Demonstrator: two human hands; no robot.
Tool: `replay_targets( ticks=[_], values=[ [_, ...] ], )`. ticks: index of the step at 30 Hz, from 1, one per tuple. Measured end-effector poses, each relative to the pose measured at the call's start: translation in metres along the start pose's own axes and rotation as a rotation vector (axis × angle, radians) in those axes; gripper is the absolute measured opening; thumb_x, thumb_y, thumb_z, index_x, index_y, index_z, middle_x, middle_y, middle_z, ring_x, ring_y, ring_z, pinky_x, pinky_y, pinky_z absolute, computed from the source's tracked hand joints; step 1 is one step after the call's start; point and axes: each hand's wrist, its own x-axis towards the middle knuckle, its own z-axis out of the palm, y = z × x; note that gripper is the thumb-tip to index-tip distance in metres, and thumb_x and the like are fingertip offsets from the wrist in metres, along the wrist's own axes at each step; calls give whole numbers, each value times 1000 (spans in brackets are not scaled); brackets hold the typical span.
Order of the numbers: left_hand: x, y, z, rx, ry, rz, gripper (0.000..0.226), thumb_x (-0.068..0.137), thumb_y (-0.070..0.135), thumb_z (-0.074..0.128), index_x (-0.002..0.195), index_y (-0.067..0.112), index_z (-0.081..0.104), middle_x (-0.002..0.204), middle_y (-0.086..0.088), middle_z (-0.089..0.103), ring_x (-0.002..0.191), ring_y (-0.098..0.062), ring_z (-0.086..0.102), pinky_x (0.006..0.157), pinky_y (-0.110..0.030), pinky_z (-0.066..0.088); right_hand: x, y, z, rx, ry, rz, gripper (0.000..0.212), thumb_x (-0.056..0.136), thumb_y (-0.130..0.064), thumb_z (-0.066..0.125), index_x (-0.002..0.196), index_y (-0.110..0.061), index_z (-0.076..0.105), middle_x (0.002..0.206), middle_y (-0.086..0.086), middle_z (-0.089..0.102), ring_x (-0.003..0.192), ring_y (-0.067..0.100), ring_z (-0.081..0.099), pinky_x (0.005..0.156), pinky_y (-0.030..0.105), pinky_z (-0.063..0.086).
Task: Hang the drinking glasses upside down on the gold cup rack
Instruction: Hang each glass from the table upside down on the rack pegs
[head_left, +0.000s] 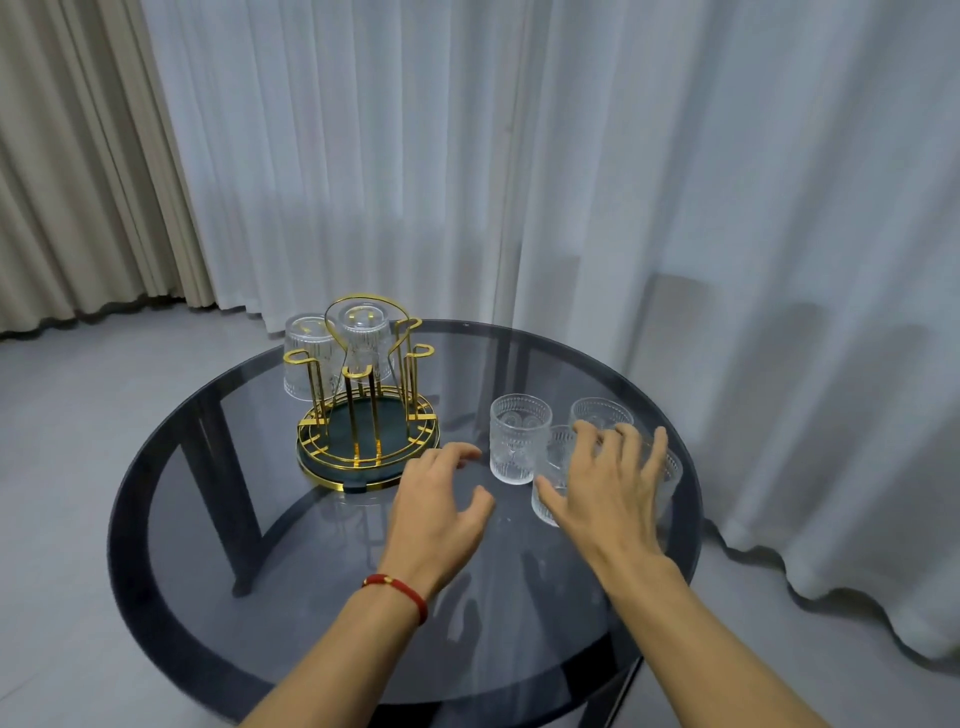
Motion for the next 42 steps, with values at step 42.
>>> replay_targets(
  ticks=[42],
  values=[
    [14, -118, -18, 509, -46, -59, 56, 83, 37, 59, 138, 31, 46, 141, 0, 45, 135, -23, 31, 106, -42, 39, 196, -120, -52, 909, 29, -52, 72, 86, -39, 75, 146, -11, 47, 144, 10, 56, 130, 27, 54, 101, 30, 42]
  ],
)
